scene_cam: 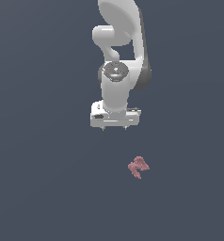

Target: Pick up the object and move it to a goal position.

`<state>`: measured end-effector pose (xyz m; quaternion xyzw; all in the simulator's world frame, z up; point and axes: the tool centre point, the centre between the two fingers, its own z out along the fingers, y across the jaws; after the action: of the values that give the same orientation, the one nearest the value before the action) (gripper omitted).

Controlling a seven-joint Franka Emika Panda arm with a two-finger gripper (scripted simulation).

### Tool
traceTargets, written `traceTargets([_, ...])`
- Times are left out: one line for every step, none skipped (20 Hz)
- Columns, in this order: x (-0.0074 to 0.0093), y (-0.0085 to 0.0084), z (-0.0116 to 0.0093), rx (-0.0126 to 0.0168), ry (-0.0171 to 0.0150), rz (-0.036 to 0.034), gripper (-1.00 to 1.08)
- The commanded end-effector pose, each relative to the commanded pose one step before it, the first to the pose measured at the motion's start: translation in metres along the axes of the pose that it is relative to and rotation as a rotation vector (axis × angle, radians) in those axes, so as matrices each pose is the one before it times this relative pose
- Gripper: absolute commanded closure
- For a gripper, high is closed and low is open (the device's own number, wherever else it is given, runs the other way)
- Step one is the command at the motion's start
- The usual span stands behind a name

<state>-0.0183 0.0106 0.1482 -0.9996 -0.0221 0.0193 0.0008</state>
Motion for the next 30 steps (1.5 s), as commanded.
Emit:
traceTargets([0.00000,0.00001,0.00000,0.00000,0.00000,0.00000,-0.92])
traceTargets([0.00003,-0.00054,0.00006,-0.00015,-0.00050,-0.00175,-0.92])
traceTargets([0.00007,-0.00141,0.00015,-0.00037,-0.00140,-0.00481,-0.92])
traceTargets([0.00012,-0.00238,0.00026,-0.00062,-0.00234,-0.00796,-0.92])
traceTargets([0.00012,-0.00327,0.00034,-0.00085,-0.00325,-0.01084,-0.92])
traceTargets([0.00008,-0.00413,0.00041,-0.00108,-0.00416,-0.01345,-0.92])
traceTargets([-0.00006,-0.00396,0.00037,-0.00103,-0.00408,-0.01250,-0.92])
traceTargets([-0.00021,-0.00297,0.00024,-0.00077,-0.00318,-0.00891,-0.92])
traceTargets([-0.00035,-0.00201,0.00014,-0.00050,-0.00228,-0.00546,-0.92])
traceTargets([-0.00043,-0.00101,0.00004,-0.00023,-0.00131,-0.00210,-0.92])
traceTargets([-0.00033,-0.00008,-0.00005,0.00002,-0.00022,0.00065,-0.92])
traceTargets([0.00007,0.00040,0.00000,0.00010,0.00040,0.00112,-0.92])
traceTargets([0.00040,0.00034,-0.00005,0.00005,0.00068,-0.00008,-0.92])
traceTargets([0.00076,-0.00001,0.00012,-0.00009,0.00040,-0.00191,-0.92])
traceTargets([0.00106,-0.00026,0.00014,-0.00019,0.00040,-0.00356,-0.92])
traceTargets([0.00140,-0.00048,0.00020,-0.00028,0.00038,-0.00515,-0.92])
traceTargets([0.00173,-0.00068,0.00026,-0.00037,0.00039,-0.00664,-0.92])
traceTargets([0.00207,-0.00080,0.00032,-0.00043,0.00045,-0.00794,-0.92])
traceTargets([0.00239,-0.00085,0.00037,-0.00048,0.00059,-0.00900,-0.92])
traceTargets([0.00275,-0.00089,0.00043,-0.00052,0.00078,-0.01008,-0.92])
traceTargets([0.00310,-0.00093,0.00050,-0.00057,0.00093,-0.01123,-0.92])
traceTargets([0.00344,-0.00101,0.00058,-0.00062,0.00103,-0.01249,-0.92])
traceTargets([0.00378,-0.00113,0.00066,-0.00067,0.00109,-0.01386,-0.92])
traceTargets([0.00411,-0.00121,0.00075,-0.00071,0.00117,-0.01515,-0.92])
traceTargets([0.00444,-0.00125,0.00085,-0.00074,0.00129,-0.01635,-0.92])
traceTargets([0.00477,-0.00129,0.00095,-0.00076,0.00141,-0.01756,-0.92])
traceTargets([0.00508,-0.00131,0.00107,-0.00078,0.00152,-0.01877,-0.92])
traceTargets([0.00540,-0.00134,0.00119,-0.00080,0.00163,-0.01999,-0.92])
traceTargets([0.00570,-0.00133,0.00132,-0.00081,0.00175,-0.02116,-0.92])
traceTargets([0.00599,-0.00132,0.00146,-0.00082,0.00187,-0.02233,-0.92])
